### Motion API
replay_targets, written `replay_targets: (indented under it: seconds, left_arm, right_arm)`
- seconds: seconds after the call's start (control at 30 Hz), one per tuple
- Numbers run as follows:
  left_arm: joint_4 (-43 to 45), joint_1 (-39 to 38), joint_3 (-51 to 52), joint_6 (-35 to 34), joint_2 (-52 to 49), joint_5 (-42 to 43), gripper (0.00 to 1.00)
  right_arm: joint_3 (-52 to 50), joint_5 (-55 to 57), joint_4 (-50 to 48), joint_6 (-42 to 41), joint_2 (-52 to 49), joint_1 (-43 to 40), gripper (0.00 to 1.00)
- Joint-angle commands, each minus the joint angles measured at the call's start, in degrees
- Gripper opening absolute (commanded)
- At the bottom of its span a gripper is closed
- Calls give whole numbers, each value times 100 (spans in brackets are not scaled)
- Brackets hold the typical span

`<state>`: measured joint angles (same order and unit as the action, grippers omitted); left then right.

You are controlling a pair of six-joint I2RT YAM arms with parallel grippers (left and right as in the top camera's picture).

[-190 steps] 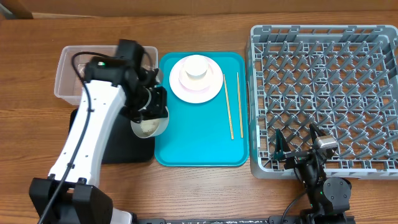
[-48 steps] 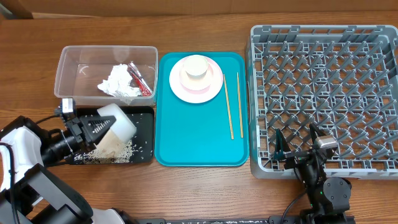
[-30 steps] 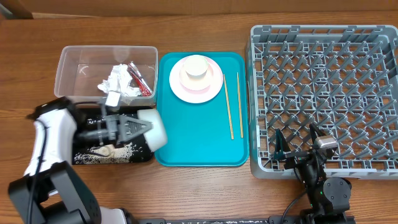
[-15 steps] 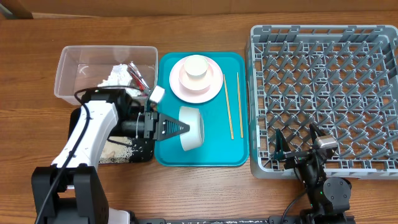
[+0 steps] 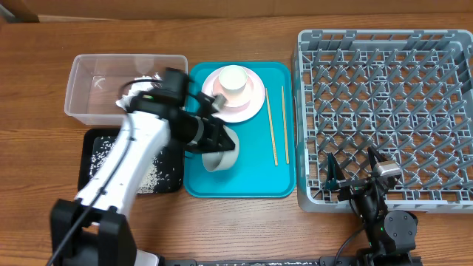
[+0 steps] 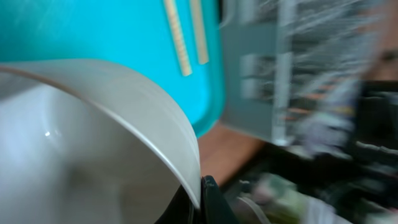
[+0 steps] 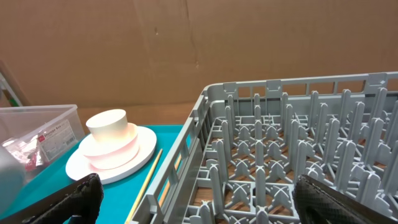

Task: Sort waste into correct bins and load items into the dishwasher
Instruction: 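Carry the emptied bowl back right over the teal tray, then lower the white bowl onto the teal tray and release it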

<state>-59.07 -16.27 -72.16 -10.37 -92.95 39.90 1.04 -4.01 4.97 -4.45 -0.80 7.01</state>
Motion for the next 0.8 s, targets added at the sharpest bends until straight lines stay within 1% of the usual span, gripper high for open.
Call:
replay_targets:
  seconds: [0.0,0.17,0.27,0.37,0.53,0.77]
  left_arm:
    - [125,-817,-118,-1182,136,-2310,4]
    - [367,-1978,-118,-1600,90,-4030,4]
    - [365,-2439,-118,-1825,9,-4739,4]
    - [385,-2688,-118,-1867,-142,-4948,4]
    - [402,-2721,-118,-1886,-468,-4946,4]
    - [671,-2715,-118,-1884,-671,-4586,5]
  right_arm:
    - [-57,48,-37,-7,61,11,100]
    - [-57,48,-39,-7,61,11,100]
    - [-57,48,-37,-7,61,11,100]
    - [-57,48,-37,-7,61,11,100]
    - [-57,48,-37,-4,61,11,100]
    - [-57,48,-37,-7,61,11,100]
